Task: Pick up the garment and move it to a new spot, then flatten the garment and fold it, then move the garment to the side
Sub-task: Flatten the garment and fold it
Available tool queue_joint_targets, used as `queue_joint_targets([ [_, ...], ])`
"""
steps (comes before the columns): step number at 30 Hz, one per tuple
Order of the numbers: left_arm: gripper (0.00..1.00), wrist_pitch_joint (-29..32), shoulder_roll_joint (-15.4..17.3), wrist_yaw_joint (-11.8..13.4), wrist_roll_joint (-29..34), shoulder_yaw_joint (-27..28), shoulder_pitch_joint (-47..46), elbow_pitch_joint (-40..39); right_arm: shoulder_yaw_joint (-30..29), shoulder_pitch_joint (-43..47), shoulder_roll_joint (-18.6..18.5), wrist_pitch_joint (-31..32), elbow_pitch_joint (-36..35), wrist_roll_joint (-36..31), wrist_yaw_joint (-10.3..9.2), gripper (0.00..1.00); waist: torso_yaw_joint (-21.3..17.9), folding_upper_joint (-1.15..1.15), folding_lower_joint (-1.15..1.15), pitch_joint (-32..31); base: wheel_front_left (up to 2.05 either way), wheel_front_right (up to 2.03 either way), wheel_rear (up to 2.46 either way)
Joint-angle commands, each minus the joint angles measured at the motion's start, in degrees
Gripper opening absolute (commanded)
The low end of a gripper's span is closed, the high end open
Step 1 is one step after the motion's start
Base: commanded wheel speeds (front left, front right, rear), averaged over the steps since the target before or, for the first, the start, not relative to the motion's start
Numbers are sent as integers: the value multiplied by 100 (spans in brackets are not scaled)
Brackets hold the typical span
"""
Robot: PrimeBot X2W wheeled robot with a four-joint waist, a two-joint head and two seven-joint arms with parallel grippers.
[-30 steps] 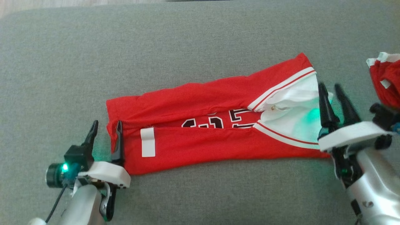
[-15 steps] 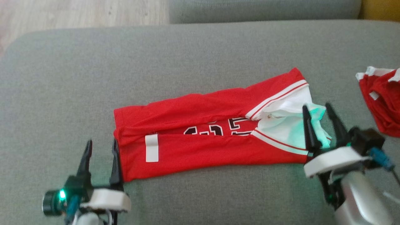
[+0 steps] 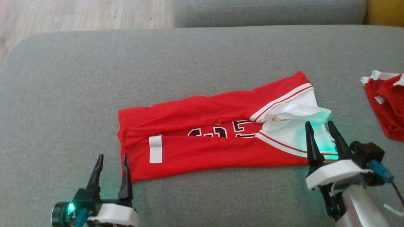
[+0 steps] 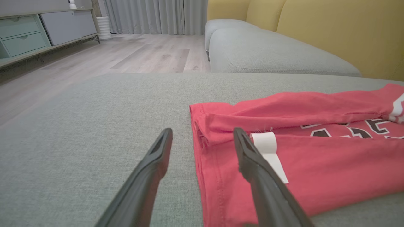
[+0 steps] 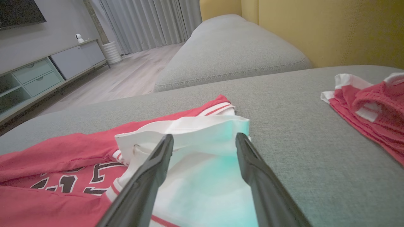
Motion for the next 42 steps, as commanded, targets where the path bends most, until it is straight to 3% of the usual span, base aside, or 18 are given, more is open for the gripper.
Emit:
queue_joint_targets([
  [1,100,-54,-2,-17,32,106,-234,-149,88,-368,-22,-63,-116,-35,-5,100,55,0,0,121,0,0,0],
  [4,100,-54,-4,-35,-66,-3,-334,-103,14,-701,-93,-63,53,-155,-5,100,113,0,0,303,0,0,0],
  [12,100,-54,-5,-65,-223,-386,-615,118,-557,-1524,-178,159,1780,-709,-5,100,385,0,0,685,0,0,0],
  [19,100,-55,-5,-24,-239,-406,-649,175,-138,-1437,73,387,2444,-123,-5,100,440,0,0,707,0,0,0],
  [20,100,-55,-5,-19,-240,-394,-640,183,-1,-1398,86,415,2481,23,-5,73,423,0,0,696,0,0,0],
  [21,100,-55,-6,-18,-235,-381,-627,191,155,-1362,90,424,2487,154,-5,11,399,0,0,682,0,0,0],
  [22,100,-55,-6,-22,-222,-374,-614,197,269,-1330,78,419,2484,291,-5,0,369,0,0,665,0,0,0],
  [27,100,-55,-6,-52,-177,-345,-595,236,389,-1323,-272,122,2411,746,-5,0,174,0,0,565,0,0,0],
  [34,100,-55,-6,-71,-174,-362,-607,253,-301,-1327,-750,-59,1927,693,-5,0,-15,0,0,413,0,0,0],
  [37,100,-55,-6,-82,-204,-405,-595,287,-353,-1117,-491,-61,996,500,-5,0,-35,0,0,345,0,0,0],
  [42,100,-55,-6,-97,-269,-548,-527,350,486,-813,-114,-62,-29,545,-5,0,144,0,0,251,0,0,0],
])
